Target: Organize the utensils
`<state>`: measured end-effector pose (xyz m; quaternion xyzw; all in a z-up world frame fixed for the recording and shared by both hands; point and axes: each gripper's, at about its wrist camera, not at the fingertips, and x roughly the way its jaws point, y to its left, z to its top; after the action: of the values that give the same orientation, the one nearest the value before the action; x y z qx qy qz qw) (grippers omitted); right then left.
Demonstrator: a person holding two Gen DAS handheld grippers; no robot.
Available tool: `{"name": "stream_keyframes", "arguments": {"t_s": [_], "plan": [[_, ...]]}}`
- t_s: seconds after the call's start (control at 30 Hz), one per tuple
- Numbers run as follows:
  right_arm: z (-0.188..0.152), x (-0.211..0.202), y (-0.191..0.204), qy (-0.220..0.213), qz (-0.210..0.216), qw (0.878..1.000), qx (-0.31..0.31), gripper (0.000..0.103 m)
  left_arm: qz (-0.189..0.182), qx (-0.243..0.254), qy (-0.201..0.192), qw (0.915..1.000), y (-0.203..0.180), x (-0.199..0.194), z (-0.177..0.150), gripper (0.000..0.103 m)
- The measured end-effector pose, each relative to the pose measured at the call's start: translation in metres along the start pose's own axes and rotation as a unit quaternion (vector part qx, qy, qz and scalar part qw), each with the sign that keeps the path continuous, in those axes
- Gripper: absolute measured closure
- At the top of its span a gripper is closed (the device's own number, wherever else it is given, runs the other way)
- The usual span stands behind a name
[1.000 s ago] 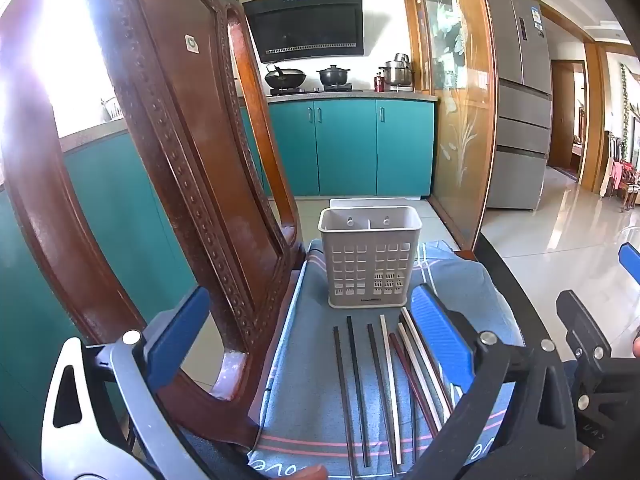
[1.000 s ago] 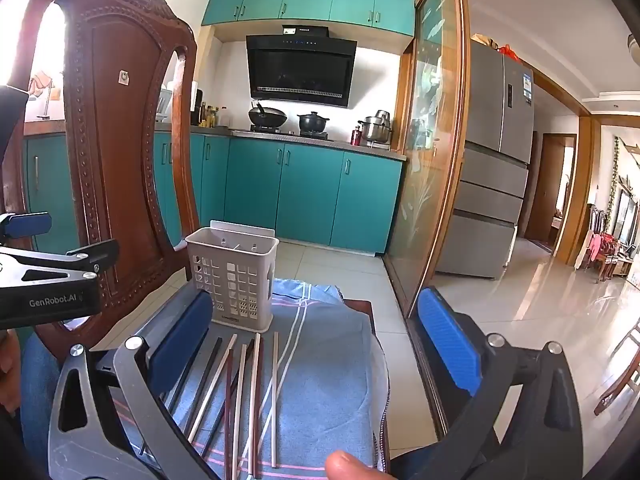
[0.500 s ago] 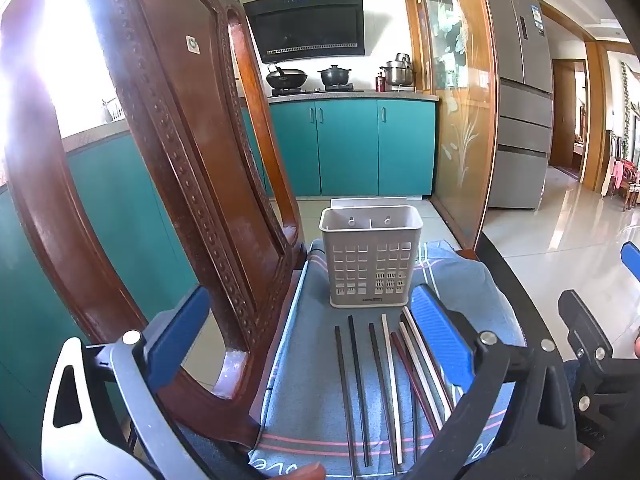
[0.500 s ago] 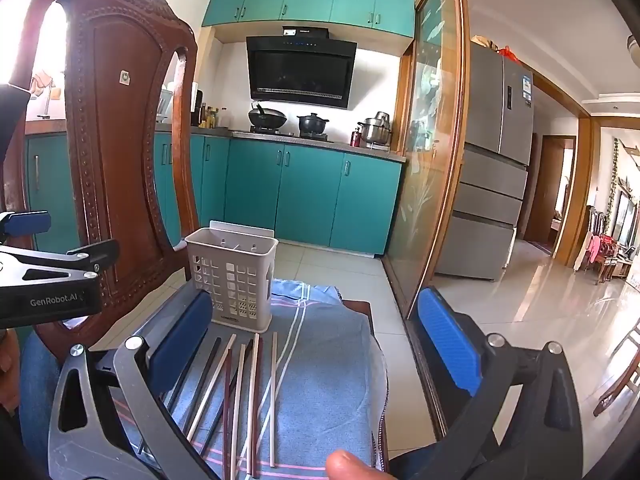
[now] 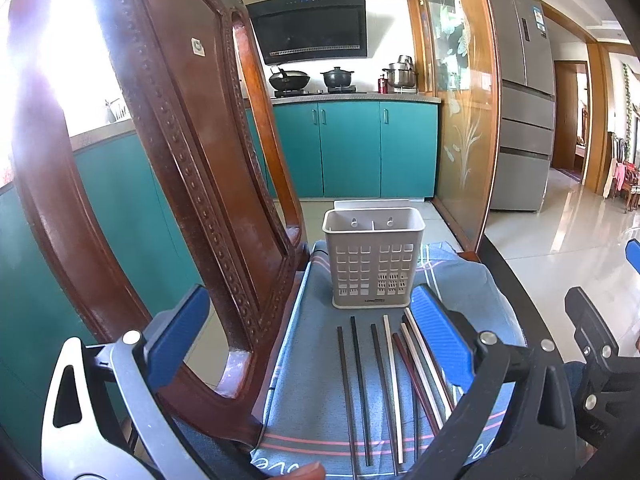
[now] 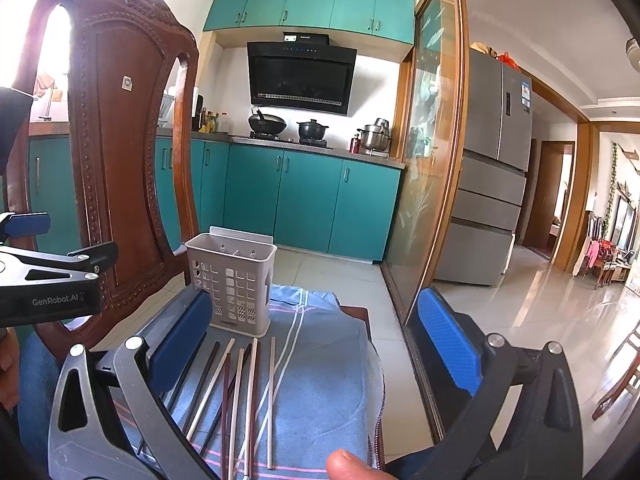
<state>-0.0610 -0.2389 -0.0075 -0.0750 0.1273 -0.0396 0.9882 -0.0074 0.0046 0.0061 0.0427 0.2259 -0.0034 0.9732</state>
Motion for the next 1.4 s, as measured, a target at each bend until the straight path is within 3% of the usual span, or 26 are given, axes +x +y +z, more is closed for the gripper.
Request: {"name": "stream_keyframes", "arguments": {"t_s": [1.4], "plan": [[-0.0018, -0.0037, -0.0019, -0.008, 0.001, 1.000, 0.002, 0.003, 0.004, 0.000, -0.006, 1.0000, -0.0013, 0.0003, -0.0020, 0.003]]}}
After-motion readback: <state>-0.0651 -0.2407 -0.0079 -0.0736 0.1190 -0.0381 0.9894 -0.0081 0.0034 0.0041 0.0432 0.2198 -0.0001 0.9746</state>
